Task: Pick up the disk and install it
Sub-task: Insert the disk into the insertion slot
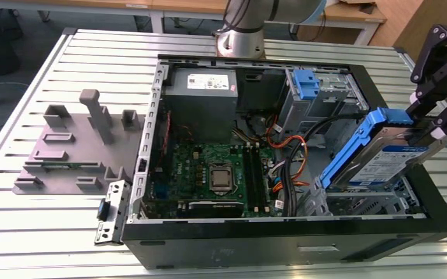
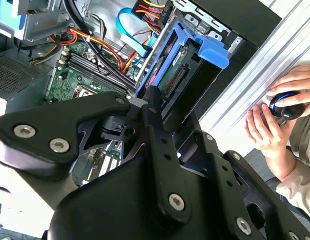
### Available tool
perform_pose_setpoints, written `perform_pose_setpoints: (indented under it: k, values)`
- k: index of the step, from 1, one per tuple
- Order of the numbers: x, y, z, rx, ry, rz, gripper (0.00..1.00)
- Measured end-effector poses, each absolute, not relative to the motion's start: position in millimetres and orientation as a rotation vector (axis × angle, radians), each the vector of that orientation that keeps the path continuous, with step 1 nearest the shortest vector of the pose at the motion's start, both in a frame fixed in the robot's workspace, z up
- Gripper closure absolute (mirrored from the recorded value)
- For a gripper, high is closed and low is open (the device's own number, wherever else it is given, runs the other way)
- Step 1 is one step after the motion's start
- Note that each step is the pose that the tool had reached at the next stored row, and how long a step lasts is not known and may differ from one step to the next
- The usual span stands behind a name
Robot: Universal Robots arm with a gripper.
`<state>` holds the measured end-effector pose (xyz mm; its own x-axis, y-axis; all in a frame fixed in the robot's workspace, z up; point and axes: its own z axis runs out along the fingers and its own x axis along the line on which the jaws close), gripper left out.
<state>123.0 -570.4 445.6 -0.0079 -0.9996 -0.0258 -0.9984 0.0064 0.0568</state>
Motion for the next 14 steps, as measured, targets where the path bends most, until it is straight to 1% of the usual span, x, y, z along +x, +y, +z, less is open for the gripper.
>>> perform_pose_setpoints:
  k: [14]
  values:
    - [123,-571,421,2.197,-2.213,-0.091,0.65]
